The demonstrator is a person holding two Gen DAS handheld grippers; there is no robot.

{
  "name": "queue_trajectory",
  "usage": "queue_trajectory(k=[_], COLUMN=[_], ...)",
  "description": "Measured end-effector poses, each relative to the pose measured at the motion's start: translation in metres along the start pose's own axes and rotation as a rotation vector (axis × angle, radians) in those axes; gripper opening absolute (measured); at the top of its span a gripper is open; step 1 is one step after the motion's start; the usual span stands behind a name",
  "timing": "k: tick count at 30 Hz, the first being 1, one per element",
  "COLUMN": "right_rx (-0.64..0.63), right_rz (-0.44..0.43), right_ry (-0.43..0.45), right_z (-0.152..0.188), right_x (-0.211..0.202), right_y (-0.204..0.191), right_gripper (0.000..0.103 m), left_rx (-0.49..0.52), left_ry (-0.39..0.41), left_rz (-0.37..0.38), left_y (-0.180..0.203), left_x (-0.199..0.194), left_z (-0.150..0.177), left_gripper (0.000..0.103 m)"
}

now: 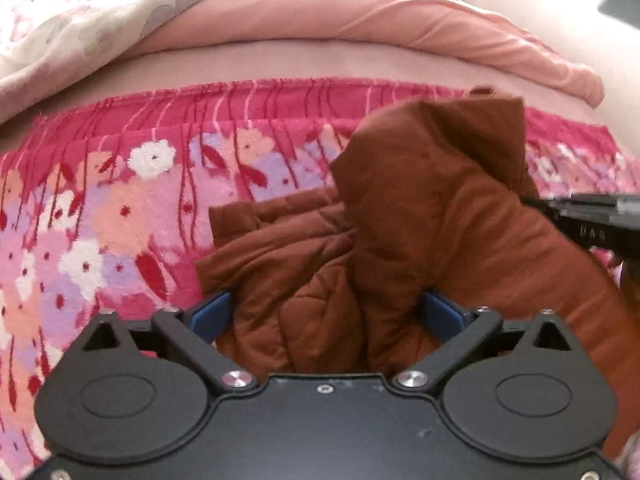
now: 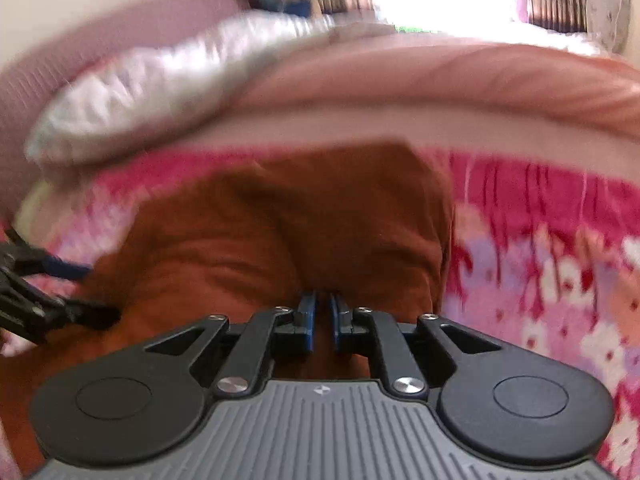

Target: Fold large clothes

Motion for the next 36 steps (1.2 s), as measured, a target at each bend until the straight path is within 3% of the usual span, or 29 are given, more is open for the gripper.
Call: queue_trajectory(k=[4, 8, 13, 17, 20, 25, 29, 32, 34, 36], right_rx=[0.026, 0.008, -0.013, -0.111, -0.144, -0.06, -0.025, 0.004, 0.037, 0.06], right_rz=[0.004, -0.005, -0.167, -0.194, -0.173, -0.187, -0.218, -0.243, -0.225, -0.228], right_ry=[0.02, 0.084, 0.139, 0.083, 0.031, 0.027, 0.067, 0.126, 0.151, 0.17], right_z=[0.004, 0.003, 0.035, 0.079, 0.101, 0.112, 0.115, 0.118, 0.12, 0.124], right_x=[0.005, -0.027, -0.106, -0.126, -0.118, -0.089, -0.103, -0.121, -0.134, -0.143], right_y=[0.003, -0.001, -0.008, -0.026, -0.035, -0.029, -0.025, -0.019, -0.014, -0.009], right_gripper=[0.009, 0.009, 0.012, 0.012, 0.012, 0.011, 0.012, 0.023, 0.058, 0.067], left_rx=[-0.023, -0.054, 0.026, 0.049, -0.027, -0.175, -0.206, -0.229, -0.236, -0.207], left_ry=[0.015, 0.057, 0.144, 0.102, 0.06, 0.039, 0.082, 0.153, 0.186, 0.217], left_rz=[0.005, 0.019, 0.024, 0.006, 0.046, 0.148, 0.129, 0.08, 0.043, 0.018], left_y=[-0.003, -0.007, 0.006, 0.012, 0.003, -0.015, -0.012, -0.008, -0.005, 0.0], left_x=[0.005, -0.032, -0.086, -0.075, -0.046, -0.017, -0.034, -0.063, -0.082, -0.098], left_z=[0.006, 0.013, 0.052, 0.083, 0.094, 0.103, 0.11, 0.117, 0.123, 0.131], left_gripper=[0.103, 0.101, 0.101, 0.102, 0.103, 0.103, 0.103, 0.103, 0.103, 0.103])
Point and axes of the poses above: each gripper's, at about its wrist camera, not at the fingertips, and x roughly the way its jaws point, y to its right, z to its underside, the point moved 5 cm from there along x, roughly the way its jaws point, and after that the axes turned 6 degrees about -y, right-handed, at the moved point
